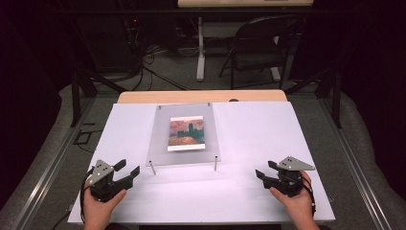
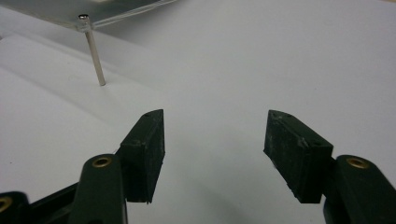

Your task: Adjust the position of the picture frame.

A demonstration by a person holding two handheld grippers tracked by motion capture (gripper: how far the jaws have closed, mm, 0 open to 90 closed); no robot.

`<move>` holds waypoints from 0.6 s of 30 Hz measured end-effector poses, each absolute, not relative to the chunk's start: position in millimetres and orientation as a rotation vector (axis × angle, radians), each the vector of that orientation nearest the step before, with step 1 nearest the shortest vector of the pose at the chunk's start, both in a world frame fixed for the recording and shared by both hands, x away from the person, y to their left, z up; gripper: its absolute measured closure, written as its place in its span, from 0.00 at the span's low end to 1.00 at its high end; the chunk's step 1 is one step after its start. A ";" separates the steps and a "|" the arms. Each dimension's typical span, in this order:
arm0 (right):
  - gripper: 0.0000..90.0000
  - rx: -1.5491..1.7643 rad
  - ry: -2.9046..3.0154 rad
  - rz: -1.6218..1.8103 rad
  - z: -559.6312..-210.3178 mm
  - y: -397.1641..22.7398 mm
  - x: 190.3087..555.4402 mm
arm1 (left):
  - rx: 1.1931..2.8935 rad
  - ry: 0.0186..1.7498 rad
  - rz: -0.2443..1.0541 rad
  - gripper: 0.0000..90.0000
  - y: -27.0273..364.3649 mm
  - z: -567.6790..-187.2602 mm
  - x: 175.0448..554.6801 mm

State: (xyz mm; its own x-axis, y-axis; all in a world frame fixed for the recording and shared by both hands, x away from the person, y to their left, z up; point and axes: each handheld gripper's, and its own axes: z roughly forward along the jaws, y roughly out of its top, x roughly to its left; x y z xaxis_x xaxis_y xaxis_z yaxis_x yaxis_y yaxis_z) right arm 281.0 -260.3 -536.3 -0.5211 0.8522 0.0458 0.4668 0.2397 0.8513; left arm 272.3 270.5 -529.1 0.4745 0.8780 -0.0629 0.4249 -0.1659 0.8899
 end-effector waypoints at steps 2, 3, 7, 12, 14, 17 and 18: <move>0.42 1.212 2.094 1.185 -538.4 -259.3 281.8 | 1.785 1.106 0.599 0.43 270.0 -530.1 273.0; 0.42 1.220 2.090 1.185 -539.5 -258.9 282.2 | 1.794 1.106 0.584 0.43 269.0 -531.8 274.3; 0.43 1.250 2.084 1.206 -542.2 -258.9 284.0 | 1.824 1.134 0.522 0.43 264.4 -536.0 277.3; 0.48 1.272 2.117 1.230 -544.3 -259.3 283.4 | 1.854 1.141 0.494 0.44 262.2 -536.8 276.4; 0.48 1.259 2.120 1.222 -544.1 -258.2 282.6 | 1.859 1.136 0.498 0.45 263.0 -536.1 275.4; 0.50 1.238 2.117 1.224 -542.7 -256.9 281.2 | 1.854 1.132 0.460 0.49 262.4 -536.2 273.8; 0.50 1.233 2.118 1.227 -542.6 -256.7 281.1 | 1.864 1.130 0.448 0.50 261.4 -536.6 273.5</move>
